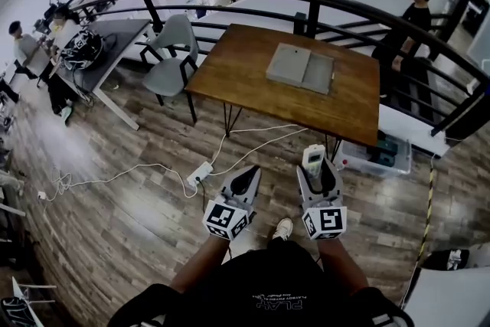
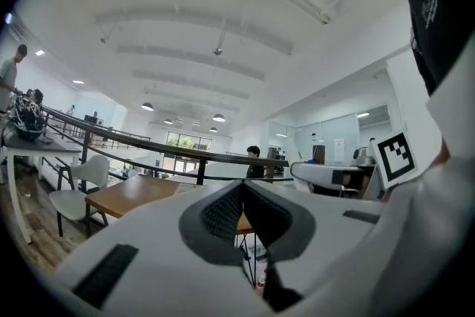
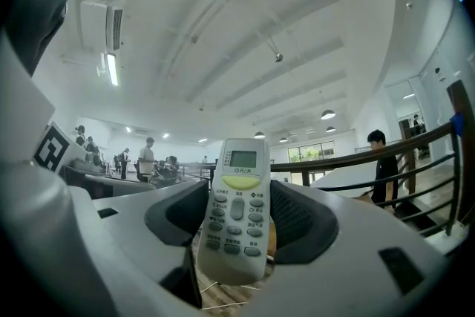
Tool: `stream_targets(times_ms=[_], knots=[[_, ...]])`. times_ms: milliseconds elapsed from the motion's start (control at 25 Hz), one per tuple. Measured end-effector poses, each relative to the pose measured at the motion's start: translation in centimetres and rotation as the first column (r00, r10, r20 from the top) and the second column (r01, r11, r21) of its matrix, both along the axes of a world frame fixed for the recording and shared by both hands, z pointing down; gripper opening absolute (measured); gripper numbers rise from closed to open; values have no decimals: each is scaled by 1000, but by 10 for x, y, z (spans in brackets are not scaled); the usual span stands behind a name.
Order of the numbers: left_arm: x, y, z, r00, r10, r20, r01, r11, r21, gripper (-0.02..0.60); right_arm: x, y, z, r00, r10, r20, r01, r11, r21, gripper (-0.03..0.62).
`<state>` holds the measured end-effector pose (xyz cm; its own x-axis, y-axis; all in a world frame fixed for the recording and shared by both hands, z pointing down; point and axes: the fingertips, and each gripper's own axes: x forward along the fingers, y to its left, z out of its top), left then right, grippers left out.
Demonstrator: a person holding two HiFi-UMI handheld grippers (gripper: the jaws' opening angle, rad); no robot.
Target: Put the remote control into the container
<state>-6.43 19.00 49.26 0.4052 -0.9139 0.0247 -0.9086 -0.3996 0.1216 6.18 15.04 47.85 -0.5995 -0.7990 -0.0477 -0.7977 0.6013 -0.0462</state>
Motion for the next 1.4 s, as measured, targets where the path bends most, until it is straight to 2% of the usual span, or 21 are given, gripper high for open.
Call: stream_targets(times_ms=[280,560,760,1160,1400], knots=[[18,-43,-5,1000,-18,11,18,1000,-8,6,12,-39,-3,999,-40,-2,40,999,-16,262],[27,-67,-11,999,-34,35,35,999,-20,6,17,-74,-8,997,-57,53,59,998,-22,262],[24,-88,-14,999,-45,28,45,999,12,6,19,-96,-13,996,-55,65,56,998,-8,262],[19,-172,-4,1000,6,5,-6,1000,18,6,21,-167,2,999,-1,39,3,999,-45,262],[-3,-224,-6,999,40,4,-40,999,28,6,-7,-208,3,999,-13,43,15,998,-55,262]])
